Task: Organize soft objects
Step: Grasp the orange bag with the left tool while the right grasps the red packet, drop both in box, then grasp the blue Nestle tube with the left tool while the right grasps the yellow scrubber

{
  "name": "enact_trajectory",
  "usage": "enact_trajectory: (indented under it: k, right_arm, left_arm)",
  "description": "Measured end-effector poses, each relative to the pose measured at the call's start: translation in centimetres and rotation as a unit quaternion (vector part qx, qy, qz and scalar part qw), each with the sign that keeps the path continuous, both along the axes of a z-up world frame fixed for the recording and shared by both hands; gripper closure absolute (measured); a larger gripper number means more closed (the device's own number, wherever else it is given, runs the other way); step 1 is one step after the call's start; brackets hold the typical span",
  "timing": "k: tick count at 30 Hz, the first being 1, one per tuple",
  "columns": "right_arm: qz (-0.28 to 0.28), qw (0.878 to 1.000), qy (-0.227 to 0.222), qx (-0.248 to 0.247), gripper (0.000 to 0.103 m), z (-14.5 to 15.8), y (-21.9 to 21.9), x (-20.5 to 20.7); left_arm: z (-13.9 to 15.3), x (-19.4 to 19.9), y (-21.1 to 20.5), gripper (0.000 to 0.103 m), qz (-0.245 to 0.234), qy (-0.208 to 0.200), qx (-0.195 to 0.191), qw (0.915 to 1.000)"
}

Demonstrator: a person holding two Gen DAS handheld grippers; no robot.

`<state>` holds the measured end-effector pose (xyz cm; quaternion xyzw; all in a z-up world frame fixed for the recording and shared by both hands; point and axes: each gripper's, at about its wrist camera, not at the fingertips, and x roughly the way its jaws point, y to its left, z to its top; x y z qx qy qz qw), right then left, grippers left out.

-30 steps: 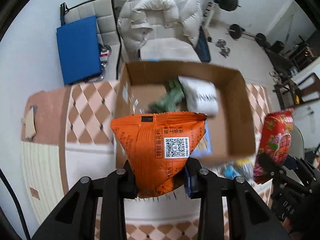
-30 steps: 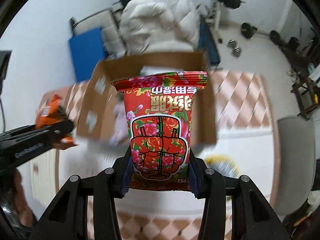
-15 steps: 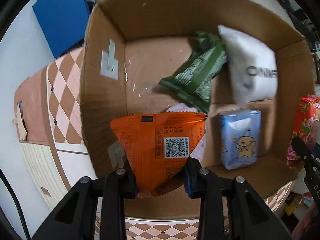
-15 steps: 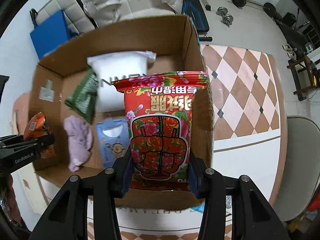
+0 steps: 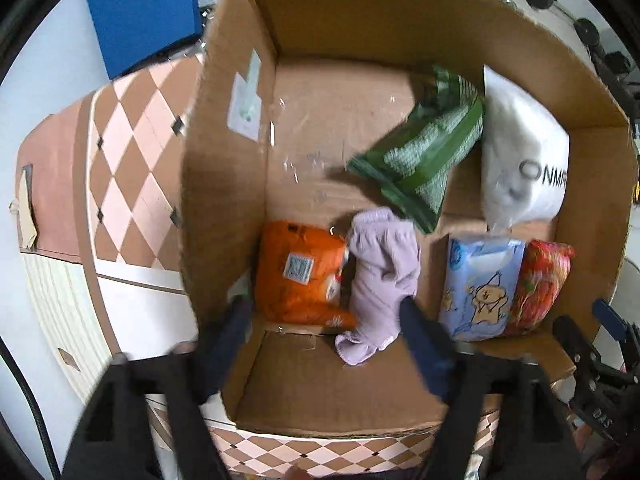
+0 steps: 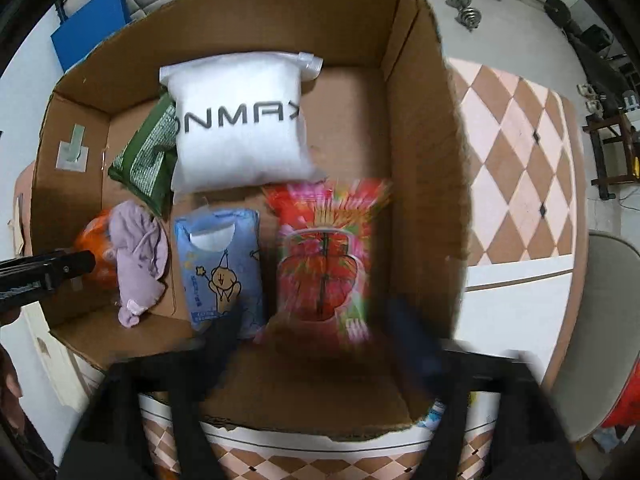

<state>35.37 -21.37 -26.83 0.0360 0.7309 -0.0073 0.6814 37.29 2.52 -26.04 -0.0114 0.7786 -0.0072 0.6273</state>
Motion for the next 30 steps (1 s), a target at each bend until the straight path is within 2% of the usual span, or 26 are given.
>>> enact_trajectory:
  k: [6, 7, 8, 10, 14, 19, 25, 28, 30]
  right_arm:
    - [-0.003, 1.000, -0.015, -0.003, 0.005, 1.8, 0.6, 0.0]
    - [-0.003, 1.000, -0.015, -0.003, 0.001, 2.0, 0.7, -0.1]
    - [-0.003, 1.000, -0.017, -0.001, 0.000, 2.2, 0.8, -0.1]
    - [-0.005, 1.000, -0.027, 0.001, 0.000, 3.1, 0.8, -0.5]
    - [0.001, 0.999, -0.049, -0.003, 0.000, 5.1, 1.2, -1.2]
    - [0.016, 0.996, -0.082, 0.004, 0.000, 7.9, 1.8, -2.8]
    - [-0.001, 0.989, -0.116, 0.087, 0.000, 10.6, -0.3, -6.0]
    - [-0.006, 0.986, -0.129, 0.102, 0.000, 11.4, -2.8, -8.1]
    - [-0.011, 0.987, -0.129, 0.093, 0.000, 11.4, -5.1, -9.7]
  left_arm:
    - [2.0, -0.7, -0.4, 0.019, -0.005, -0.027, 0.008, 0.9996]
    - [2.5, -0.8, -0.8, 0.018, -0.010, -0.033, 0.010, 0.9994]
    - [3.0, -1.1, -1.1, 0.016, -0.017, -0.040, 0.013, 0.9990]
    - [3.9, -1.6, -1.7, 0.006, -0.026, -0.053, 0.012, 0.9982]
    - [6.4, -2.8, -2.6, 0.005, -0.041, -0.105, 0.023, 0.9934]
    - [10.0, -4.9, -3.8, 0.005, -0.035, -0.144, -0.006, 0.9889]
    - [11.9, -8.1, -5.8, 0.005, -0.040, -0.165, -0.013, 0.9854]
    - [12.0, -11.1, -6.8, 0.005, -0.012, -0.172, -0.014, 0.9849]
    - [10.8, -13.1, -7.6, 0.005, 0.019, -0.148, -0.041, 0.9879]
